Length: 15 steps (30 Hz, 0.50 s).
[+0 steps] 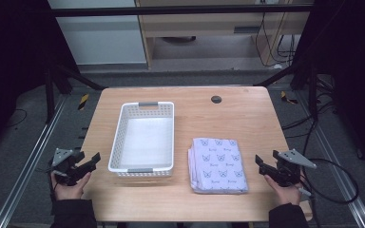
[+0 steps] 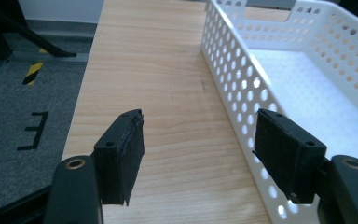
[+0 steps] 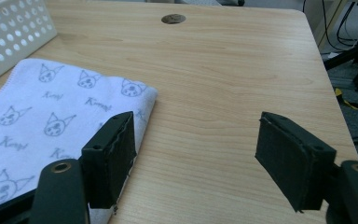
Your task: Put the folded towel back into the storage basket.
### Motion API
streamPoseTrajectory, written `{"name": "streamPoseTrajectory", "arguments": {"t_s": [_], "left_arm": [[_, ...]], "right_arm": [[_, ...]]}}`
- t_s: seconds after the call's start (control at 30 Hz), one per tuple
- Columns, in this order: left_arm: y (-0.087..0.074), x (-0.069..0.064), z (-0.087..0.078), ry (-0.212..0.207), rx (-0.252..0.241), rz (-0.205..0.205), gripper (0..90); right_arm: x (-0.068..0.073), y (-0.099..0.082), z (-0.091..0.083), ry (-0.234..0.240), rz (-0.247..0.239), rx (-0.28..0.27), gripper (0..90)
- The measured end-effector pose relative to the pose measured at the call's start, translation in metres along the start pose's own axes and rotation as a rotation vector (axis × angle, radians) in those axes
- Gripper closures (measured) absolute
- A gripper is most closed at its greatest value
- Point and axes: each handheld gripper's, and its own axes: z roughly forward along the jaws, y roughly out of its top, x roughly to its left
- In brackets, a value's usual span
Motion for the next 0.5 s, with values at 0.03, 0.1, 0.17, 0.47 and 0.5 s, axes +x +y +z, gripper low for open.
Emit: {"name": "streamPoseTrajectory", "arguments": {"t_s": [0.03, 0.1, 0.17, 0.47, 0.5], "left_arm": [[0.001, -0.003, -0.001, -0.001, -0.003, 0.001, 31.4], [0.003, -0.009, -0.003, -0.003, -0.005, 0.007, 29.8], [0.004, -0.013, -0.004, -0.007, -0.008, 0.015, 29.7], [0.006, -0.036, -0.006, -0.055, -0.005, 0.043, 28.2], [0.007, -0.038, -0.006, -0.062, -0.004, 0.047, 28.0]], "right_arm": [[0.000, 0.000, -0.001, -0.001, -0.001, -0.004, 28.6], [0.001, 0.000, -0.001, 0.009, 0.007, -0.002, 28.0], [0.001, 0.000, 0.000, 0.010, 0.003, 0.000, 26.8], [0.004, 0.000, 0.000, 0.026, -0.009, 0.010, 26.5], [0.004, 0.000, 0.001, 0.029, -0.017, 0.015, 26.9]]}}
